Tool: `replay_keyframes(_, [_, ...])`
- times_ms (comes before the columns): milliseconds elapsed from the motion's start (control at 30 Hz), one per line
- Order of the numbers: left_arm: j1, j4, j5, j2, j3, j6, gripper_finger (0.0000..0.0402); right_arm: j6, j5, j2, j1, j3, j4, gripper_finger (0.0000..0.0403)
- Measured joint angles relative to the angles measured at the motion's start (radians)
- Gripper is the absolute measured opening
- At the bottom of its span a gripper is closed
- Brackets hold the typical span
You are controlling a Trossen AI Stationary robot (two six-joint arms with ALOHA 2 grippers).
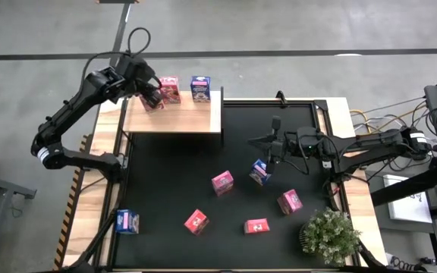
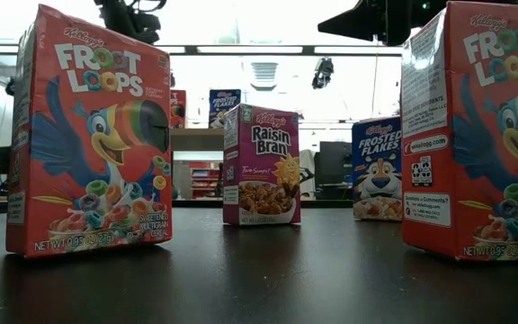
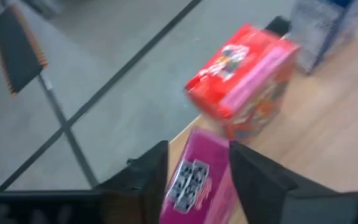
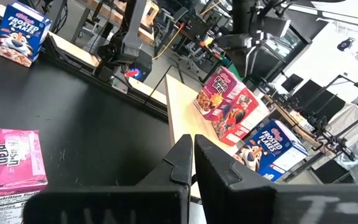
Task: Stack cereal on shelf
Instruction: Put the left purple cereal box on the shelf
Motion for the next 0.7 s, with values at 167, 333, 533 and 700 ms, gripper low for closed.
replay_keyframes(167, [0.0, 0.005, -0.025, -0.015, -0.015, -0.009, 0.0056, -0.002, 0.0, 0.0, 0.0, 0.0, 0.0, 0.0009])
replay_keyframes(333, [0.0, 0.006, -0.025, -0.017, -0.038, -0.001, 0.0007, -0.003, 0.0, 0.0, 0.0, 0.0, 0.0, 0.0009])
replay_keyframes(533, [0.001, 0.016, -0.032, -0.019, -0.081, 0.002, 0.0004, -0.003, 0.0, 0.0, 0.0, 0.0, 0.0, 0.0009])
replay_keyframes(700, [0.001, -0.008, -0.069, -0.018, -0.069, 0.031, 0.0001, -0.003, 0.0, 0.0, 0.0, 0.0, 0.0, 0.0009])
